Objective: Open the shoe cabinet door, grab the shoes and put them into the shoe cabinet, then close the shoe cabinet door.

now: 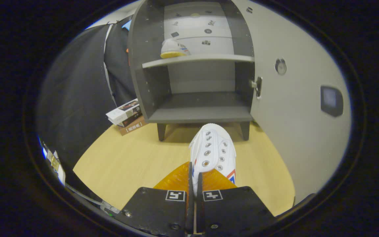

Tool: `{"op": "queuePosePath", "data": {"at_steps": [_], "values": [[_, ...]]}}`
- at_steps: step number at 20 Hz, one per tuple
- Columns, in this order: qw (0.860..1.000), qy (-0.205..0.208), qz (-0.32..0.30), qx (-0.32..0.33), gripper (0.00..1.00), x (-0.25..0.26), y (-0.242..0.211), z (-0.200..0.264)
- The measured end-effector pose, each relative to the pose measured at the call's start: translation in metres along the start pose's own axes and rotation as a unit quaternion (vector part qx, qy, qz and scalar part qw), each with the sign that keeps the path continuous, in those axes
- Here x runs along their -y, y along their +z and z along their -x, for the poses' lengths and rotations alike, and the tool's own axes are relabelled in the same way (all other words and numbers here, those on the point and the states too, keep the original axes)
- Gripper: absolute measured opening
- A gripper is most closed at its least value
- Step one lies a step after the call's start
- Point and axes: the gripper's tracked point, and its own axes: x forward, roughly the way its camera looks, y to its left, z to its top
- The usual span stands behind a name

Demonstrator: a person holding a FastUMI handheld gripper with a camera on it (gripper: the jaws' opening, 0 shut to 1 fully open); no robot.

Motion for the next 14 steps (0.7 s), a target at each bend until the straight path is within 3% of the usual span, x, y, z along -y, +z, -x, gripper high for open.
{"op": "queuePosePath", "data": {"at_steps": [7,14], "values": [[0.996,-0.016,0.018,0.082,0.06,0.002,0.145,0.024],[0.991,-0.04,0.041,0.122,0.06,0.009,0.261,-0.023]]}}
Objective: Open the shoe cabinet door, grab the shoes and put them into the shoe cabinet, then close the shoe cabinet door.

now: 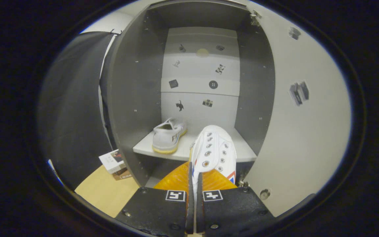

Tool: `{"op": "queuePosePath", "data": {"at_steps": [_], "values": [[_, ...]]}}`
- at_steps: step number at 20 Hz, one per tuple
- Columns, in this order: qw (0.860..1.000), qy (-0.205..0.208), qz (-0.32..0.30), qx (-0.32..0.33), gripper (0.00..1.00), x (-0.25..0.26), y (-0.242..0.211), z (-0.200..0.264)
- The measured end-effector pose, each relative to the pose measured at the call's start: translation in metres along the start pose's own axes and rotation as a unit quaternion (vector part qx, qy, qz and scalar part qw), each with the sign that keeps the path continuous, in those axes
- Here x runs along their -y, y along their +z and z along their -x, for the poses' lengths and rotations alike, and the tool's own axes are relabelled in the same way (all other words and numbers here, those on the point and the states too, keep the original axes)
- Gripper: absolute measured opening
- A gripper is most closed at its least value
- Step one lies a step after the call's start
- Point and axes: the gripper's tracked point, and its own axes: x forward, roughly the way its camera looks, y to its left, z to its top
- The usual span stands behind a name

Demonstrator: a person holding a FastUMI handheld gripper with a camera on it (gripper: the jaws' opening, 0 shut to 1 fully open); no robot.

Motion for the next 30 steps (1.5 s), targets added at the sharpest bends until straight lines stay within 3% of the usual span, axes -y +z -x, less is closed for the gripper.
{"op": "queuePosePath", "data": {"at_steps": [6,12,16,20,25,28,30], "values": [[1.0,-0.01,-0.003,0.0,0.06,0.002,0.05,-0.084],[0.999,-0.02,0.008,-0.038,0.06,0.005,0.053,-0.148],[0.997,-0.029,0.018,-0.068,0.06,0.011,0.04,-0.168],[0.993,-0.015,-0.022,-0.117,0.06,0.003,0.021,-0.184],[0.993,-0.03,-0.038,-0.107,0.09,0.005,0.023,-0.184],[0.993,-0.032,-0.054,-0.098,0.19,0.006,0.026,-0.177],[0.994,-0.036,-0.063,-0.083,0.4,0.008,0.032,-0.168]]}}
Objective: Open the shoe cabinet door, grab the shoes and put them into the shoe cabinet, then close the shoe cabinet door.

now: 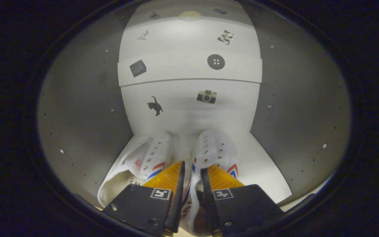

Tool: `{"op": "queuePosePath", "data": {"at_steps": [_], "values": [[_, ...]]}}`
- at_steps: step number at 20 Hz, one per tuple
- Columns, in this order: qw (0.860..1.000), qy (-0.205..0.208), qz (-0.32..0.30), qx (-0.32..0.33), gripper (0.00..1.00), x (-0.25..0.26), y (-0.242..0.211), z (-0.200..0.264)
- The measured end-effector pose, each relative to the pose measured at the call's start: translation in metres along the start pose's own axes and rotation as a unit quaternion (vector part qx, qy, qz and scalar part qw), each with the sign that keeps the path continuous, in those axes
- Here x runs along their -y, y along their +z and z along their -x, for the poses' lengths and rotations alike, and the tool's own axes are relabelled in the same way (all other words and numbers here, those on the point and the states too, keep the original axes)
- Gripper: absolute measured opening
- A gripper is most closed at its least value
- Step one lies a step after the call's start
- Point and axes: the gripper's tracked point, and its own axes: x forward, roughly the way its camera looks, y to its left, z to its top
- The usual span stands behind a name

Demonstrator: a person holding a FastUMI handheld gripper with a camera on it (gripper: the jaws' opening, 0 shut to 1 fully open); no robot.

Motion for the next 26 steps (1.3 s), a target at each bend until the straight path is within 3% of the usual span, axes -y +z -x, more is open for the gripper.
{"op": "queuePosePath", "data": {"at_steps": [1,5,12,16,18,19,26], "values": [[1.0,-0.002,-0.004,0.005,0.51,0.0,0.001,0.006],[0.999,-0.018,0.0,0.027,0.77,0.004,-0.002,0.032],[0.997,-0.017,0.011,0.073,0.83,0.0,0.001,0.108],[0.994,0.001,0.023,0.11,0.86,-0.015,-0.005,0.187],[0.991,0.005,0.037,0.129,0.99,-0.022,-0.011,0.233],[0.99,0.01,0.04,0.137,1.0,-0.027,-0.017,0.256],[0.982,0.045,0.002,0.181,1.0,-0.029,-0.048,0.403]]}}
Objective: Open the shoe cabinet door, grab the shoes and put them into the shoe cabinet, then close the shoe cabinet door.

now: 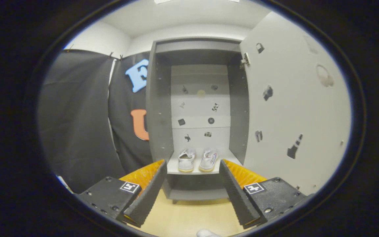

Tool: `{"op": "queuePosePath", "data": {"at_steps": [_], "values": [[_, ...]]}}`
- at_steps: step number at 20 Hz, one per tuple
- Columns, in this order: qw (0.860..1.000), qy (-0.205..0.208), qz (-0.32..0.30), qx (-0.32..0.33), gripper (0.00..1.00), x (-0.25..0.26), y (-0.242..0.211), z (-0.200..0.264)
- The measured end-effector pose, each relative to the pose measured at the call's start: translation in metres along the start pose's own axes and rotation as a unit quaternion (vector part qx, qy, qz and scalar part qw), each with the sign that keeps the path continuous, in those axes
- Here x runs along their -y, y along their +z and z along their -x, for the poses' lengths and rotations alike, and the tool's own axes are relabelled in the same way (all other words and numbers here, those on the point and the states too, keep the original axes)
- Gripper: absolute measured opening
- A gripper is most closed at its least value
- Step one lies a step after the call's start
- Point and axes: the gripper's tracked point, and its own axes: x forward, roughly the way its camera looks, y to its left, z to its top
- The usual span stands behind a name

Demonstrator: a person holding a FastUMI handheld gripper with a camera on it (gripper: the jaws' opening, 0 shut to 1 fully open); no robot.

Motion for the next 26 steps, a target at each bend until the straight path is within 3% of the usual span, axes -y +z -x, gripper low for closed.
{"op": "queuePosePath", "data": {"at_steps": [6,15,21,26], "values": [[1.0,-0.006,0.005,0.012,1.0,0.024,0.008,0.085],[0.995,-0.099,0.007,0.026,1.0,0.142,0.017,0.184],[0.986,-0.166,-0.018,0.029,1.0,0.244,0.018,0.207],[0.984,-0.173,-0.03,0.024,0.99,0.313,0.021,0.19]]}}
